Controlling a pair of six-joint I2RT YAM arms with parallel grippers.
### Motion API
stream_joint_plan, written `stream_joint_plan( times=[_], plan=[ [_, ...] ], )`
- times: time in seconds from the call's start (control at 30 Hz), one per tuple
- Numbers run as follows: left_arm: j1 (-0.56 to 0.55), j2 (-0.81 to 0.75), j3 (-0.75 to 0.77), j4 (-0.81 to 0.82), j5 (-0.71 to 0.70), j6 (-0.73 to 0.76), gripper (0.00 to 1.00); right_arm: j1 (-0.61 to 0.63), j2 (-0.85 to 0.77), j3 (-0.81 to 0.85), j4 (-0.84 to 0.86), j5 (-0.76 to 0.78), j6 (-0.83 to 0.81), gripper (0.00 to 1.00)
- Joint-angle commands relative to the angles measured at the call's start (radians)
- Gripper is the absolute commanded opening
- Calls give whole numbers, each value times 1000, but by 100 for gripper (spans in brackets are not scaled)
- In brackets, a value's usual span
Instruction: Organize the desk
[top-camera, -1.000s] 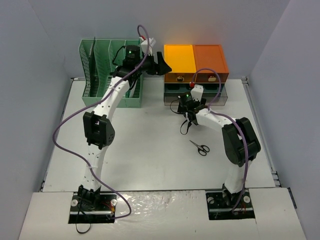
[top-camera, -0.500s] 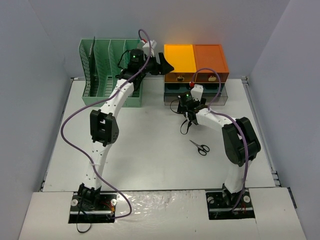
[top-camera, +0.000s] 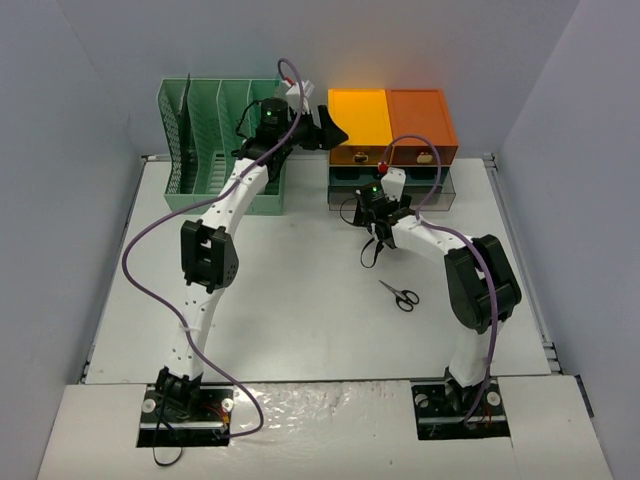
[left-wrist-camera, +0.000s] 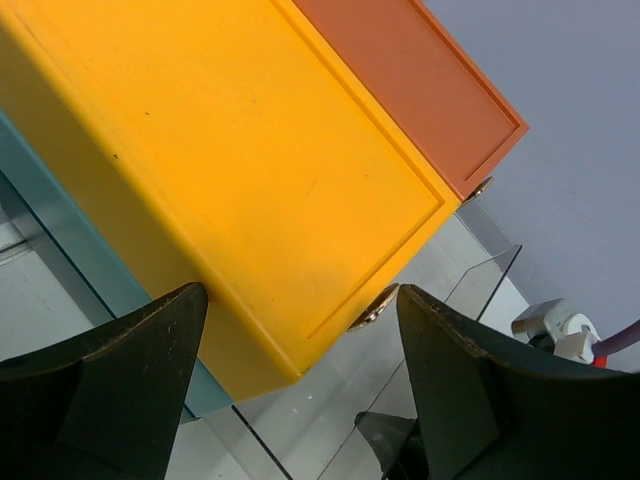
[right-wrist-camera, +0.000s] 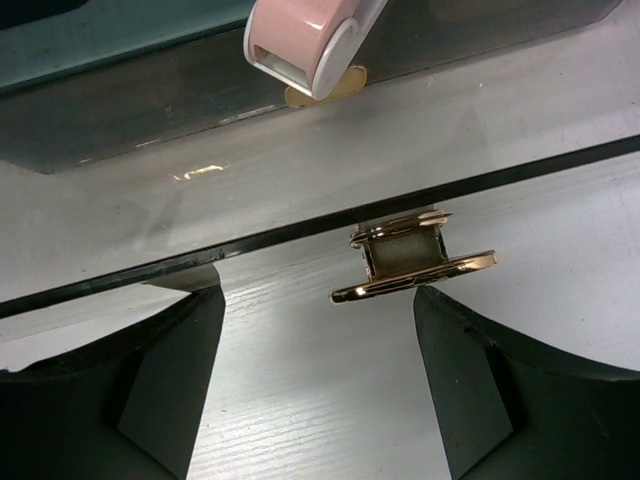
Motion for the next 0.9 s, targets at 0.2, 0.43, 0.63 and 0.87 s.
stream_joint_plan(
  times=[0.2, 0.43, 0.63, 0.87],
  plan=[
    [-26, -107, 61, 64, 11, 86, 73, -6, -45, 50, 43, 10, -4, 74],
    [-29, -159, 52, 47, 3, 130, 73, -7, -42, 54, 40, 4, -2, 74],
    [-38, -211, 16, 39, -15, 173, 73, -5, -34, 56, 41, -3, 6, 74],
    [-45, -195, 93, 13, -1, 174, 73, -5, -28, 66, 42, -7, 7, 74]
  ],
)
